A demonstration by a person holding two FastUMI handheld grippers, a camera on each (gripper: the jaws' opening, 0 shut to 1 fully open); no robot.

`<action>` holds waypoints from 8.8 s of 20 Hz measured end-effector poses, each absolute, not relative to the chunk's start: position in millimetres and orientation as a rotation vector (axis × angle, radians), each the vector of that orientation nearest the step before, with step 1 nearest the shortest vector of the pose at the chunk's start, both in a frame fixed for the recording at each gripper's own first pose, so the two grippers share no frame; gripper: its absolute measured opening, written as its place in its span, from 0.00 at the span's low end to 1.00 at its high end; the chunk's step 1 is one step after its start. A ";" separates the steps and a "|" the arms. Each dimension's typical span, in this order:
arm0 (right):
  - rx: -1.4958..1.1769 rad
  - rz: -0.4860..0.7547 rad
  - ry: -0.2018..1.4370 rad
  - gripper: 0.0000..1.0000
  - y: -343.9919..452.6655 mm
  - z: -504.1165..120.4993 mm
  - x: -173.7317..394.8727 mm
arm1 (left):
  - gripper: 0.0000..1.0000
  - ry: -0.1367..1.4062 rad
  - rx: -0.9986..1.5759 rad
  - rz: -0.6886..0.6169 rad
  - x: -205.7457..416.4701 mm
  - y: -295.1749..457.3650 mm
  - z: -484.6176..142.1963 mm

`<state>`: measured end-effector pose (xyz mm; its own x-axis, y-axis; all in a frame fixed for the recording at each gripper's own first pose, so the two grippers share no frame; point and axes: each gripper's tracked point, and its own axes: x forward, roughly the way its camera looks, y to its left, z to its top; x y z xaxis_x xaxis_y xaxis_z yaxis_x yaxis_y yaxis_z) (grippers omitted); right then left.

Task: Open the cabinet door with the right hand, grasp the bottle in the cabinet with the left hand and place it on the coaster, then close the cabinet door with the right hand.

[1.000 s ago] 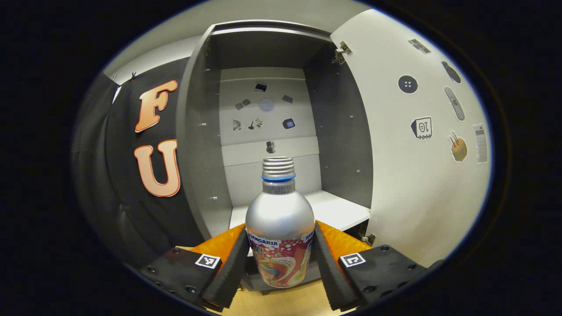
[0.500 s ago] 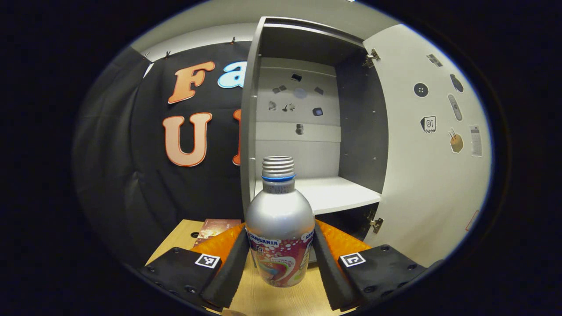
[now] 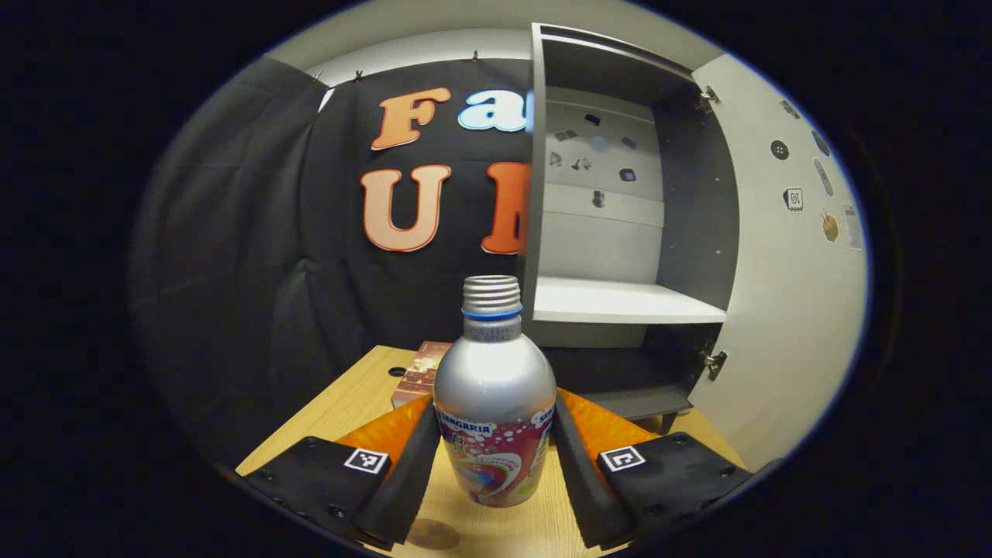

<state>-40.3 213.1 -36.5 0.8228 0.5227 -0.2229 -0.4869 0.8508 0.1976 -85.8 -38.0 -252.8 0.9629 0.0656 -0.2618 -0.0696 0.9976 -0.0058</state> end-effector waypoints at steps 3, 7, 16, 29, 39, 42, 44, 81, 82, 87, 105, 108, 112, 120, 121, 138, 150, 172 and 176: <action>0.172 0.545 0.289 0.74 210.3 -40.2 -42.8 | 0.82 0.283 -0.049 0.137 -99.3 -14.5 -273.3; 0.201 0.565 0.308 0.74 206.5 -45.0 -44.3 | 0.84 0.307 -0.080 0.221 -120.6 15.0 -296.8; 0.249 0.524 0.342 0.74 187.2 -52.3 -36.0 | 0.84 0.397 -0.097 0.352 -148.2 51.3 -363.1; 0.275 0.455 0.371 0.76 184.1 -67.1 -10.3 | 0.84 0.447 -0.162 0.451 -147.5 71.1 -432.9; 0.248 0.451 0.400 0.80 188.0 -72.2 -8.8 | 0.84 0.435 -0.145 0.440 -133.8 67.9 -446.1; 0.258 0.454 0.399 0.80 188.7 -73.0 -8.2 | 0.86 0.431 -0.114 0.427 -133.9 65.0 -445.3; 0.276 0.469 0.400 0.76 190.3 -70.6 -9.2 | 0.87 0.442 -0.115 0.419 -136.3 60.1 -448.5; 0.321 0.628 0.333 0.76 193.4 -73.9 -14.0 | 0.92 0.279 0.106 0.250 -122.4 -7.6 -232.8; 0.327 0.648 0.335 0.76 198.5 -73.5 -15.8 | 0.93 0.269 0.099 0.235 -119.8 -12.8 -228.2; 0.354 0.737 0.366 0.80 214.4 -68.0 -25.8 | 0.93 0.252 0.080 0.209 -114.4 -18.6 -214.7; 0.295 0.993 0.350 0.72 288.1 -56.2 -51.0 | 0.94 0.158 0.088 0.186 -102.3 21.0 -156.8; 0.323 1.031 0.369 0.73 295.6 -56.5 -52.8 | 0.94 0.142 0.089 0.175 -98.9 28.1 -151.6; 0.325 1.069 0.376 0.73 307.4 -58.3 -51.8 | 0.92 0.141 0.094 0.177 -94.8 43.7 -147.6; 0.370 1.052 0.319 0.73 339.6 -50.4 -13.7 | 0.93 0.122 0.109 0.223 -87.0 87.6 -149.8; 0.368 1.051 0.317 0.73 345.6 -51.8 -9.9 | 0.93 0.120 0.115 0.227 -86.0 93.2 -148.8; 0.239 0.959 0.329 0.84 403.7 -72.6 -0.8 | 0.93 0.099 0.046 0.234 -87.0 122.6 -122.1; 0.170 0.915 0.355 0.86 417.0 -73.9 -4.9 | 0.93 0.019 0.017 0.294 -93.6 172.6 -52.3; -0.018 0.575 0.204 0.88 330.8 37.8 20.3 | 0.93 -0.079 0.060 0.105 -44.7 66.5 70.4; -0.072 0.481 0.132 0.88 273.7 86.5 24.1 | 0.92 -0.143 0.042 0.057 -40.5 37.7 121.9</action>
<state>24.1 273.7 86.5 0.8781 0.4563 -0.1437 -0.4656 0.8842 -0.0377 -40.5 37.7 121.9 0.9882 0.0540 0.1431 -0.0600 0.9975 0.0380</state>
